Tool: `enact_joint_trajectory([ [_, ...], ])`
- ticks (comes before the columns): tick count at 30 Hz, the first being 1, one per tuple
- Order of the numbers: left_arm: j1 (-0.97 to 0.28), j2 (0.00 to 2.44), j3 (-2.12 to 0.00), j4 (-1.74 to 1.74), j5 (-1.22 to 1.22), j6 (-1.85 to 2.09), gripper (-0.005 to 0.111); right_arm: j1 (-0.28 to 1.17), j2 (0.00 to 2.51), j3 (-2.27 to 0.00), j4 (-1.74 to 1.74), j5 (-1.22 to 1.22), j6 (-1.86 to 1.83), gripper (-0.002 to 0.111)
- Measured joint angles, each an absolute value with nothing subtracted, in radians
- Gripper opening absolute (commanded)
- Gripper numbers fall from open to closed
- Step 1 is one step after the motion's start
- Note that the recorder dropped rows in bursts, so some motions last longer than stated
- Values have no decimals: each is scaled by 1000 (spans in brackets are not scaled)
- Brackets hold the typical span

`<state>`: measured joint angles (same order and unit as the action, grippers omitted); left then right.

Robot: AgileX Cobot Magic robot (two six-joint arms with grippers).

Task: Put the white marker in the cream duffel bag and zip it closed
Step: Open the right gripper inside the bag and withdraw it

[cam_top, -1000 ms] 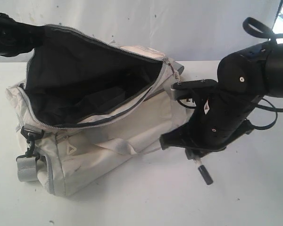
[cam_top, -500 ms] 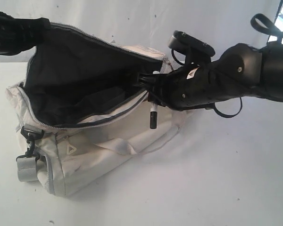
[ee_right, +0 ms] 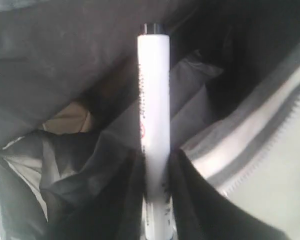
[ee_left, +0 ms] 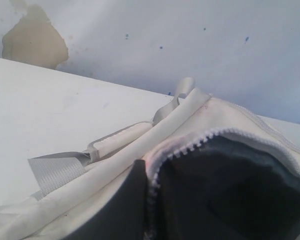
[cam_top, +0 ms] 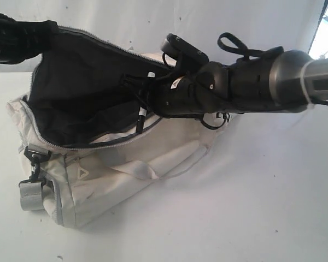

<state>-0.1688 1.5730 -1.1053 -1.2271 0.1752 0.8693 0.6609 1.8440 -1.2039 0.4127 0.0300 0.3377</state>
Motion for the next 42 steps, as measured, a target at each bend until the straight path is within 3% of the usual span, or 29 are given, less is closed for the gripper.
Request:
enact_joint_trajectory([
  [12, -169, 1573, -1105, -1228, 185, 869, 0, 667, 2040, -1313, 430, -277, 661, 4],
  [15, -169, 1573, -1105, -1228, 187, 869, 0, 667, 2056, -1313, 430, -322, 675, 18],
  [19, -169, 1573, -1105, -1228, 190, 869, 0, 667, 2077, -1313, 430, -349, 680, 48],
  [23, -169, 1573, -1105, -1228, 192, 869, 0, 667, 2085, -1313, 430, -358, 682, 71],
  [31, -169, 1573, -1105, -1217, 194, 869, 0, 667, 2085, -1315, 430, -367, 686, 70],
  [36, -169, 1573, -1105, -1205, 194, 869, 0, 667, 2024, -1315, 425, -91, 671, 70],
  [42, -169, 1573, -1105, -1166, 210, 869, 0, 667, 1906, -1315, 419, 251, 474, 42],
])
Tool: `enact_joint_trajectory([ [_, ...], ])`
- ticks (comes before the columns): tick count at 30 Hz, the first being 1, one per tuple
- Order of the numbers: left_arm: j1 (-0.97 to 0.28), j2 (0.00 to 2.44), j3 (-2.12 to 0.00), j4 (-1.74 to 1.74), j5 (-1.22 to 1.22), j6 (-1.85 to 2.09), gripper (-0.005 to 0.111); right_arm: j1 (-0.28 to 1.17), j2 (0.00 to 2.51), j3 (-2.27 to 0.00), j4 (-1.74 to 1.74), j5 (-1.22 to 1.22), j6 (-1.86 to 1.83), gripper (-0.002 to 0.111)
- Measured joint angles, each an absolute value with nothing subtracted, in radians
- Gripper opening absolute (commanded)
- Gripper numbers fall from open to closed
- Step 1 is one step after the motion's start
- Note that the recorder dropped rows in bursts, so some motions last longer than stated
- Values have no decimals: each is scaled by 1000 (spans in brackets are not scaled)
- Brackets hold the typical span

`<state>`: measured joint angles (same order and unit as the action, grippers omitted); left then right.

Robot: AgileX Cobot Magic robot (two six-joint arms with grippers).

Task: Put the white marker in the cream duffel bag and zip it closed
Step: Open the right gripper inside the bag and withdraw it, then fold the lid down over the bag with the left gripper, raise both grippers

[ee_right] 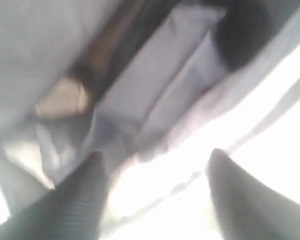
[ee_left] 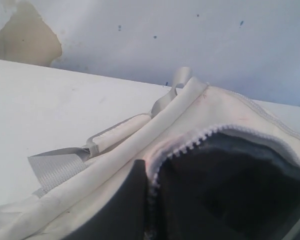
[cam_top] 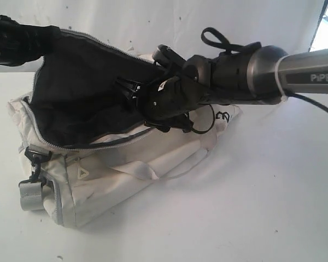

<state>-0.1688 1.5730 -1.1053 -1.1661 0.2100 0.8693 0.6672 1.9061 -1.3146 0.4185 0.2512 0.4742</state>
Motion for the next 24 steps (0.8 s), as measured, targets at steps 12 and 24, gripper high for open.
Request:
enact_joint_trajectory([
  [12, -168, 1573, -1105, -994, 305, 928, 0, 667, 1776, -1315, 377, 693, 176, 6],
  [24, -165, 1573, -1105, -782, 509, 1130, 0, 609, 1733, -1315, 297, 899, 148, 5],
])
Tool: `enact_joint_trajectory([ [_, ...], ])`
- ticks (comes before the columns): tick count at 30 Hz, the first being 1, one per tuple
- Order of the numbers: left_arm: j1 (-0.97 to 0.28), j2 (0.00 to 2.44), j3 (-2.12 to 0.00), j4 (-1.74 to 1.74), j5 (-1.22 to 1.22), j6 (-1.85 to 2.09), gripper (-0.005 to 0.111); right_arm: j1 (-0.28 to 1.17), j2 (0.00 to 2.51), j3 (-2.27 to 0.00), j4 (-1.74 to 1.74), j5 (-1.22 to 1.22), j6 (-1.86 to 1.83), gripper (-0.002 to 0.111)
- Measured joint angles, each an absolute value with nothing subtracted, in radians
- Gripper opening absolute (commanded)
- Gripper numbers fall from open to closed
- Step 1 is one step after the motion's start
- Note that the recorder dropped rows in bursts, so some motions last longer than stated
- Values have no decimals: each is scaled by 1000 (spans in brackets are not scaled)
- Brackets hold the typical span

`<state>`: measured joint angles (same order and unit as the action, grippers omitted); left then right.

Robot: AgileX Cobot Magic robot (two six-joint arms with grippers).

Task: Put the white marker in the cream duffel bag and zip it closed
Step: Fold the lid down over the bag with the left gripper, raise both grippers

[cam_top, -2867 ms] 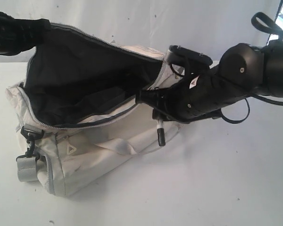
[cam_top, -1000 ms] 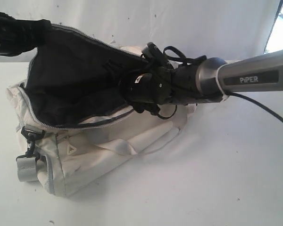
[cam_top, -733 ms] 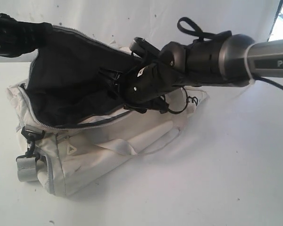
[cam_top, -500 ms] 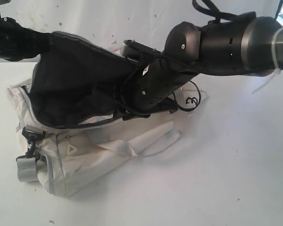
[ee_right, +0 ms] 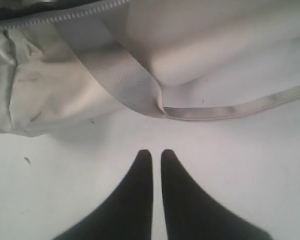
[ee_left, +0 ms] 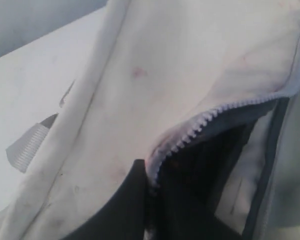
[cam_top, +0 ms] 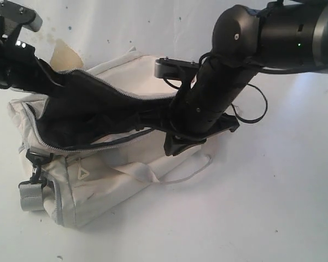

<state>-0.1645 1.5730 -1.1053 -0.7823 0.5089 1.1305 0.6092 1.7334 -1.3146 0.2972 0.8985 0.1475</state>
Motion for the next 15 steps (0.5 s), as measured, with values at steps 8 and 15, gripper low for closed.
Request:
enact_joint_trajectory([
  [8, -165, 1579, -1105, -644, 641, 1152, 0, 555, 1729, -1315, 292, 994, 147, 5],
  [15, -165, 1586, -1099, -607, 736, 1157, 28, 518, 1729, -1315, 287, 1043, 147, 5],
])
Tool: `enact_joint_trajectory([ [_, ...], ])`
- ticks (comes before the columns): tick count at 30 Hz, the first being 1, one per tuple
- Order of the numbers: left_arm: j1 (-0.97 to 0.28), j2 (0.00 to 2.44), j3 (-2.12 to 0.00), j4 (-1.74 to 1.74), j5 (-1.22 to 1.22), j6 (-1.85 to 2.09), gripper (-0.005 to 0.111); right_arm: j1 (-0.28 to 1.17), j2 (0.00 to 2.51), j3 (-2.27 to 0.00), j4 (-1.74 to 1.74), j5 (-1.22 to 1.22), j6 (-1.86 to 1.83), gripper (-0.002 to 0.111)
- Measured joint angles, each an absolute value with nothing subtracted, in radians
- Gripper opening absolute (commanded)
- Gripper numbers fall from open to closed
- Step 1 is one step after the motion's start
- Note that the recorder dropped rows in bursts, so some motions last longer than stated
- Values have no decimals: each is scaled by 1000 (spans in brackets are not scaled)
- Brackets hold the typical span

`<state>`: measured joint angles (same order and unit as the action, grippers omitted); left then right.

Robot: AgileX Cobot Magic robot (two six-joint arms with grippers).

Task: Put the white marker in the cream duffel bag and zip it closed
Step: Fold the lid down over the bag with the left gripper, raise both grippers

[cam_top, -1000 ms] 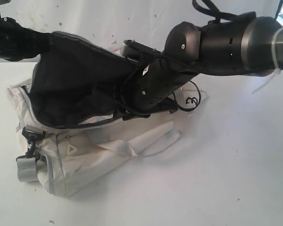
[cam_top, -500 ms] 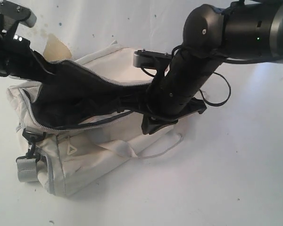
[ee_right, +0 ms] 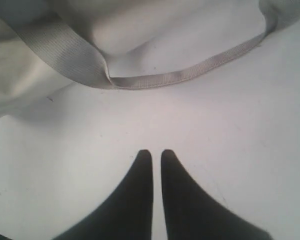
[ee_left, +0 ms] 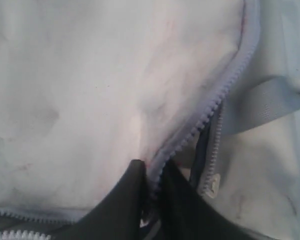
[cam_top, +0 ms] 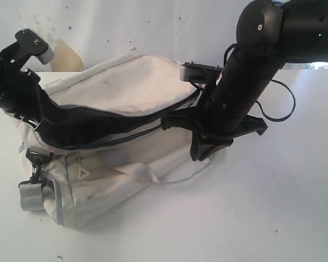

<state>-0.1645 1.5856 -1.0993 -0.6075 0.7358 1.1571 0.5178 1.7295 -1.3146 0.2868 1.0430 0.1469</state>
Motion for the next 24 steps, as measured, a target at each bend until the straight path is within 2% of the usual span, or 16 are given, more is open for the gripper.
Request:
enact_joint_trajectory([
  [4, -165, 1586, -1069, -589, 698, 1159, 55, 517, 1729, -1315, 279, 1059, 147, 5],
  [8, -165, 1586, -1051, -589, 670, 1133, 74, 511, 1729, -1315, 268, 1047, 147, 5],
  [10, -165, 1586, -1049, -589, 654, 1086, 78, 500, 1729, -1315, 269, 1027, 147, 5],
  [15, -165, 1586, -1049, -587, 600, 856, 80, 450, 1729, -1315, 282, 978, 147, 5],
  [19, -165, 1586, -1077, -559, 640, 727, 92, 399, 1729, -1315, 292, 946, 145, 6],
  [21, -165, 1586, -1099, -540, 694, 699, 98, 375, 1729, -1315, 295, 924, 145, 9],
  [24, -165, 1586, -1115, -505, 751, 653, 100, 346, 1729, -1315, 300, 891, 125, 19],
])
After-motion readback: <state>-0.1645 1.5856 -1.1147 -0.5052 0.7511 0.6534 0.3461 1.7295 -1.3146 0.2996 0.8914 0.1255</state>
